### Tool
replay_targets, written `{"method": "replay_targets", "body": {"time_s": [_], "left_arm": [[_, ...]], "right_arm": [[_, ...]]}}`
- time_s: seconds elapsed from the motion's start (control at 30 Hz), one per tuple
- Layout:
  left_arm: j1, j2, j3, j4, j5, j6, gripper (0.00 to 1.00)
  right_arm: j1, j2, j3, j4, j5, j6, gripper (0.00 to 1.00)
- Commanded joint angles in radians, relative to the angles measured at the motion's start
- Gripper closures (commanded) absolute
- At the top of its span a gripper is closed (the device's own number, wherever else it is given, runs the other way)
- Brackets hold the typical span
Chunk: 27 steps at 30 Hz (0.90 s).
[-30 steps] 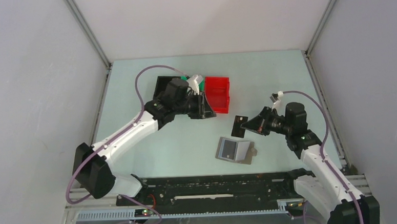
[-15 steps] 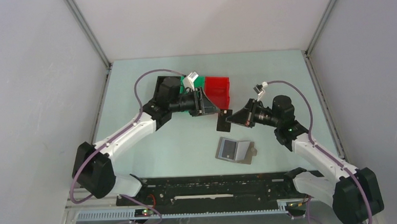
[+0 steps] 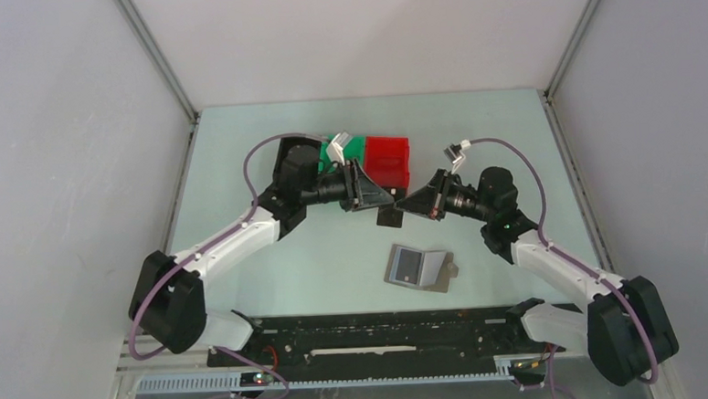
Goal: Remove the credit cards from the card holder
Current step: Place the credit card in the storage box.
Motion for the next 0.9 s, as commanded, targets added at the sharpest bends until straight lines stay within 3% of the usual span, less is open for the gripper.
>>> {"method": "replay_targets", "body": {"time_s": [0.0, 0.13, 0.3, 0.43, 0.5, 0.57, 0.7, 0.87], "left_arm": [[0.006, -0.026, -0.012, 0.076, 0.041, -0.025, 0.65], [0.006, -0.042, -0.020, 0.075, 0.043, -0.017, 0.71], [0.026, -0.046, -0.036, 0.078, 0.063, -0.004, 0.99], [0.047, -0.067, -0.049, 0.064, 0.065, 0.007, 1.00], [0.053, -0.081, -0.046, 0.039, 0.057, 0.028, 1.00], [0.059, -0.092, -0.046, 0.017, 0.046, 0.044, 1.00], [0.087, -0.107, -0.032, -0.050, 0.045, 0.099, 1.00], [0.184, -0.112, 0.077, -0.306, 0.068, 0.304, 1.00]], "right_arm": [[0.014, 0.016, 0.047, 0.097, -0.006, 0.019, 1.00], [0.018, 0.021, 0.047, 0.092, 0.000, 0.023, 1.00], [0.020, 0.031, 0.047, 0.097, 0.004, 0.035, 1.00], [0.026, 0.024, 0.047, 0.051, 0.030, 0.009, 0.98], [0.028, 0.010, 0.047, 0.017, 0.048, -0.005, 0.78], [0.026, -0.012, 0.047, -0.035, 0.068, -0.024, 0.50], [-0.011, -0.086, 0.043, -0.203, 0.126, -0.067, 0.16], [-0.143, -0.229, 0.015, -0.407, 0.123, -0.115, 0.11]]}}
